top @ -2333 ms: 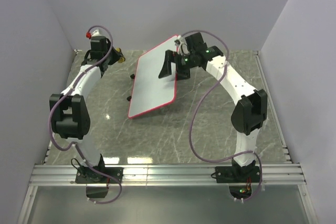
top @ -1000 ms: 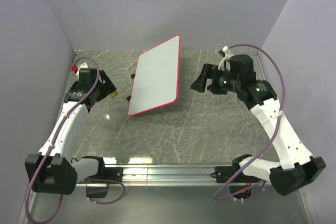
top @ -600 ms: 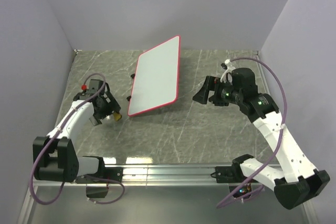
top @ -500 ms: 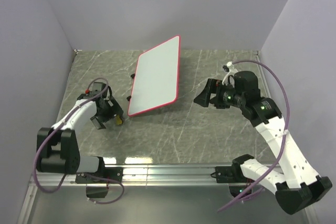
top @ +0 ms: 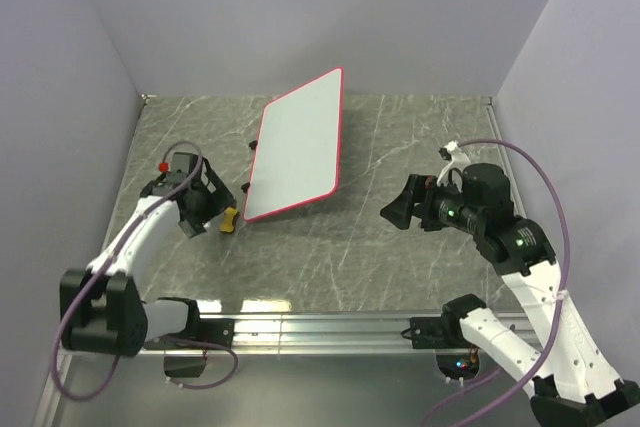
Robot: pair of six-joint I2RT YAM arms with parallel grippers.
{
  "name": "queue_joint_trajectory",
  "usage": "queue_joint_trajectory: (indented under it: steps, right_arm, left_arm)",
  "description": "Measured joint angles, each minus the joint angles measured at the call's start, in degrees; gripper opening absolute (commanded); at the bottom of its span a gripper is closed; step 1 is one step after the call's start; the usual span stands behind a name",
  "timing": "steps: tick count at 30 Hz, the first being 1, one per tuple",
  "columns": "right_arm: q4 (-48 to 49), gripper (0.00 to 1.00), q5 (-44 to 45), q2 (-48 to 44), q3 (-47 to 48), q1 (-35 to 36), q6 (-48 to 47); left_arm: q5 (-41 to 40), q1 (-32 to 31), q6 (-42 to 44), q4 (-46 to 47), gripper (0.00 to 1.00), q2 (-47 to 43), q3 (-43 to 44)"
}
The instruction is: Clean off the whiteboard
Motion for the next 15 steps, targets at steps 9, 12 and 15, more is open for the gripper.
queue_joint_trajectory:
  steps: [9,12,15]
  right_arm:
    - [2.0,1.0,1.5,0.5,4.0,0.0,1.5]
    - [3.0,1.0,0.9,1.5,4.3,0.0,1.5]
    - [3.3,1.0,-0.2,2.2,4.2,0.0,1.4]
  left_arm:
    - [-0.8,-0.1,5.2,0.0,0.99,-18.8,10.3]
    - [-0.9,-0.1,7.3,2.2,0.99,-27.3,10.1]
    - [-1.9,-0.2,9.3,6.8,1.0,-35.5,9.2]
